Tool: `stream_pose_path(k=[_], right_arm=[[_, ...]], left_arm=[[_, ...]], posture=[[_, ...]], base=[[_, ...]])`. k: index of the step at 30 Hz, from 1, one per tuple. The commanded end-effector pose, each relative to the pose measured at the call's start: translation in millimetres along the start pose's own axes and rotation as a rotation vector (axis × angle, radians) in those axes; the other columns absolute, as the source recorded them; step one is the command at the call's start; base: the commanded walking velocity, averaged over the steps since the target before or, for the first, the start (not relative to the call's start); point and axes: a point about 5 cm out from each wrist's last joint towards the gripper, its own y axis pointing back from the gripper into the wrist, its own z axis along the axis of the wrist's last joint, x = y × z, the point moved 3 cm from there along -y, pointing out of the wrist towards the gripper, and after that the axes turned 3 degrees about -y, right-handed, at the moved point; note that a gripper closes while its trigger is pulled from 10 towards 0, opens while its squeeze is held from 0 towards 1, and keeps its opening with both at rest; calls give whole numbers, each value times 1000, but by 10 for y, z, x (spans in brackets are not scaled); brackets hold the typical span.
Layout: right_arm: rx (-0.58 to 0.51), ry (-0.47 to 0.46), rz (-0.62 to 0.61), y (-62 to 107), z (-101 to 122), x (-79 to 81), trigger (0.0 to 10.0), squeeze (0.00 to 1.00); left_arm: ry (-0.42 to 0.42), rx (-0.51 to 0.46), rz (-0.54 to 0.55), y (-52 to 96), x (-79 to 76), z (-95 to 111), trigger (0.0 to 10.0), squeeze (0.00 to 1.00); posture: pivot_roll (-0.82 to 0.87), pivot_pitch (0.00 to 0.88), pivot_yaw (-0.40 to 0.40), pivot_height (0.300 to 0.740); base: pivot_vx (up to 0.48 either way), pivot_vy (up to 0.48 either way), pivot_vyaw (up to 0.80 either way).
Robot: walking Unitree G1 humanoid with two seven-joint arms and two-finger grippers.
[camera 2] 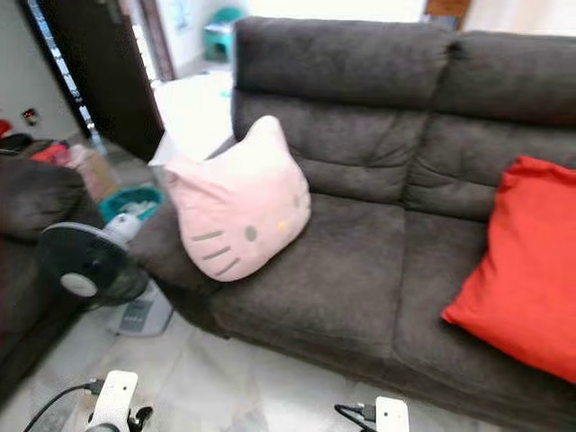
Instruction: Move the pillow to the sofa from floor
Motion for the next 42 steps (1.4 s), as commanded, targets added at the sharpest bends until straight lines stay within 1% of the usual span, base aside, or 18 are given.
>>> stream_pose_path(k=[1,2,4,6,8,10,15,19,20,21,23,29,33,38,41,42], right_arm=[[16,-9,0,5,-42,22,10000,0],[18,-5,2,5,-41,31,10000,0],[18,-5,3,5,-40,33,10000,0],[25,-7,3,5,-52,43,10000,0],[27,-5,4,6,-56,50,10000,0],[27,-6,5,5,-54,52,10000,0],[30,-8,4,7,-62,56,10000,0],[33,-4,5,8,-71,61,10000,0],[32,-3,6,9,-72,61,10000,0],[32,-3,6,9,-71,59,10000,0],[33,-1,6,9,-74,58,10000,0],[34,5,3,8,-71,30,10000,0],[33,9,-6,3,-48,-36,10000,0],[24,5,-16,-15,39,-101,10000,0],[20,3,-18,-20,65,-106,10000,0],[18,6,-15,-23,81,-105,10000,0]], left_arm=[[-47,35,-27,17,-10,-92,10000,0],[-65,48,-29,21,-10,-119,10000,0],[-68,52,-29,22,-8,-125,10000,0],[-103,71,-15,29,25,-161,10000,0],[-105,57,-32,29,13,-146,10000,0],[-136,50,-36,28,18,-134,10000,0],[-117,53,-26,36,22,-160,10000,0],[-182,54,-47,44,-21,-187,10000,0],[-175,47,-48,48,-33,-190,10000,0],[-148,41,-45,51,-40,-192,10000,0],[-136,43,-44,54,-45,-202,10000,0],[-150,40,-45,53,-48,-197,10000,0],[-115,41,-30,53,-29,-197,10000,0],[-110,30,-43,49,-48,-174,10000,0],[-107,21,-41,45,-47,-154,10000,0],[-121,15,-30,41,-34,-136,10000,0]], posture=[[23,0,30,740],[22,0,32,740],[22,0,32,740],[15,0,35,740],[12,0,37,740],[10,0,37,740],[4,0,39,740],[-1,0,39,740],[-3,0,39,740],[-4,0,38,740],[-6,0,36,740],[-15,0,31,740],[-17,0,25,740],[-19,0,20,740],[-20,0,19,740],[-14,0,14,740]], base=[[0,0,-788],[0,0,-788],[0,0,-788],[0,0,-788],[0,0,-788],[0,-412,-788],[0,-463,-781],[0,-152,-781],[0,-311,-781],[0,0,-781],[0,0,-781],[0,0,-779],[0,0,-781],[0,0,-781],[0,0,-781],[0,-247,-781]])
